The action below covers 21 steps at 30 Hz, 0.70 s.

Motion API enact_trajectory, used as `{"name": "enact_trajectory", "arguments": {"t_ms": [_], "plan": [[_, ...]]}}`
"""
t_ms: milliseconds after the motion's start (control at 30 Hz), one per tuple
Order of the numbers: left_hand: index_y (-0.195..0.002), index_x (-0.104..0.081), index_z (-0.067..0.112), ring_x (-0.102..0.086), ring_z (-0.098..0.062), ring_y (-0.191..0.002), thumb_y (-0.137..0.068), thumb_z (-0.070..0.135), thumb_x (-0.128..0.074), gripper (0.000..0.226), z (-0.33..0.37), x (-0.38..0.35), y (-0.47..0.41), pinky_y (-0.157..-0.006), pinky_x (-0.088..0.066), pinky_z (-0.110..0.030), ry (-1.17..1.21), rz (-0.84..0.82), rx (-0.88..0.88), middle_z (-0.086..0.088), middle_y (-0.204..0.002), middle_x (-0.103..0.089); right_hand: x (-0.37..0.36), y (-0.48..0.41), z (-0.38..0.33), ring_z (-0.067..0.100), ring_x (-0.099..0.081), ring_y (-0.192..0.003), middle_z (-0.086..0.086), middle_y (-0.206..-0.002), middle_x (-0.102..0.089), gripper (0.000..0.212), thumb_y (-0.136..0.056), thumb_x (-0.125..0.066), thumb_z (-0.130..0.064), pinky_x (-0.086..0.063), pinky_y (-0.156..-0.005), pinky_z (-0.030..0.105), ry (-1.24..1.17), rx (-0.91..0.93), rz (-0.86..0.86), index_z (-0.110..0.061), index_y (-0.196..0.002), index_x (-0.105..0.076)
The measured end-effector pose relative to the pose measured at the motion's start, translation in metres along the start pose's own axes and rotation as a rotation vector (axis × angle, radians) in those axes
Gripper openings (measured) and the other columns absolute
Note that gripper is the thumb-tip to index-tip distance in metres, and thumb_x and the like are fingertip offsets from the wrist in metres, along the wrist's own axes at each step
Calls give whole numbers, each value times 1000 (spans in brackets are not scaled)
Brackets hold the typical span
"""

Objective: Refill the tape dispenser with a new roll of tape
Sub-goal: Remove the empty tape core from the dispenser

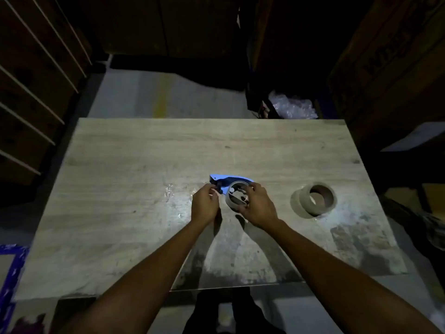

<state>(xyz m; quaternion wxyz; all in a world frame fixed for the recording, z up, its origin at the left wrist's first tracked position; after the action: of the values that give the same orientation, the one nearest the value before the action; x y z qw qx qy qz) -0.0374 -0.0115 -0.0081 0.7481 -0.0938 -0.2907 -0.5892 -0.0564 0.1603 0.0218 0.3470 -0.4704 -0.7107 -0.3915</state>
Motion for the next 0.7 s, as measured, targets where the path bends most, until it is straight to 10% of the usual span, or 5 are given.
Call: {"name": "enact_trajectory", "arguments": {"t_ms": [400,567,700], "plan": [[-153,-32,14,-50,-22,-131,-88,-11,-53,73,-13,-11,-19,-106,-45,-32,120,54,94,-10,-152,-40,-10,-19,8,17,-55,-107,-1,-131,-43,54,-78,-70,-53,-52,-71,29,-79,11,40,-34,-124,-51],[-140,-52,14,-61,-18,-117,-86,-15,-52,61,-19,-11,-37,-103,-50,-39,152,-8,46,-8,-128,-63,-23,-27,13,24,-55,-114,4,-134,-43,73,-74,-75,-46,-56,-77,35,-70,6,10,-29,-136,-39],[-110,-57,2,-63,-1,-79,-87,-9,-63,26,-11,-5,-46,-73,-55,-25,172,-18,74,-2,-95,-63,-30,-28,14,20,-56,-115,8,-138,-39,112,-72,-82,-38,-56,-80,34,-114,-62,-6,-24,-155,-8]]}}
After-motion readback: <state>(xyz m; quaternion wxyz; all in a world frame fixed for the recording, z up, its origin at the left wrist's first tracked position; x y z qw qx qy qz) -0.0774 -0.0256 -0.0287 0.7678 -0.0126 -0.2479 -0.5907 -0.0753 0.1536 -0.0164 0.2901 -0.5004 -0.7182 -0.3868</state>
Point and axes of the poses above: each hand's wrist, its own y-axis away from the middle knuckle, its own x-axis out of the back of the hand, z = x × y, the point moved 4 cm from there along -y, towards the middle knuckle
